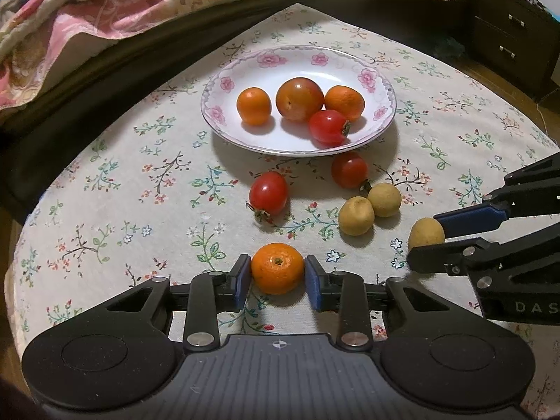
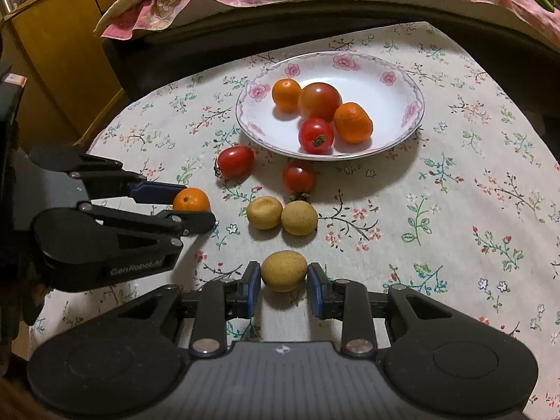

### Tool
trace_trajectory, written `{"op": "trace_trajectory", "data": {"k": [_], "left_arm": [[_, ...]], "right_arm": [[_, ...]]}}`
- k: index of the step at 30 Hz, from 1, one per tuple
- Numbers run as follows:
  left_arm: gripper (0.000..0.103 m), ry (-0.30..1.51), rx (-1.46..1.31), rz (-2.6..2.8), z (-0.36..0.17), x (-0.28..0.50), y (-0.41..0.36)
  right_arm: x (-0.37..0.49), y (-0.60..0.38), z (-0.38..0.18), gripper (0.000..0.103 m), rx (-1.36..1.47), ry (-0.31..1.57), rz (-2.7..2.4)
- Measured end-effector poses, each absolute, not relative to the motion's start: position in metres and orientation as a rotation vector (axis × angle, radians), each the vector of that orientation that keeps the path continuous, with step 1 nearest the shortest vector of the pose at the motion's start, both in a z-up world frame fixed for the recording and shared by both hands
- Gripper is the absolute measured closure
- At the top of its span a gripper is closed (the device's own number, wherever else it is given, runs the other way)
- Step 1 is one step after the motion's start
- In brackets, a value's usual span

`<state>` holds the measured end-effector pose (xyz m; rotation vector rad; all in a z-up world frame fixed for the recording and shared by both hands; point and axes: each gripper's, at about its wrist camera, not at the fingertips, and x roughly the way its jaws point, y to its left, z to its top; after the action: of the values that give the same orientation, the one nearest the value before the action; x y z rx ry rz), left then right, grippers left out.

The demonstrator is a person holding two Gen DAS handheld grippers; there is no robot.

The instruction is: Organize fruits

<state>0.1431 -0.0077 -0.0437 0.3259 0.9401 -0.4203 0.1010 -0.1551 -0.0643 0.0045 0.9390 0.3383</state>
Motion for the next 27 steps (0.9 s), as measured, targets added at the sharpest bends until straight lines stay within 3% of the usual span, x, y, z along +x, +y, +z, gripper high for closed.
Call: {"op": "trace_trajectory", "data": {"k": [27], "left_arm": [[0.062, 0.891, 0.321, -0.437, -0.022, 0.146, -0.017]], "right_arm": [[0.11, -0.163, -0.048, 0.07, 0.026, 0.873, 0.298]]}}
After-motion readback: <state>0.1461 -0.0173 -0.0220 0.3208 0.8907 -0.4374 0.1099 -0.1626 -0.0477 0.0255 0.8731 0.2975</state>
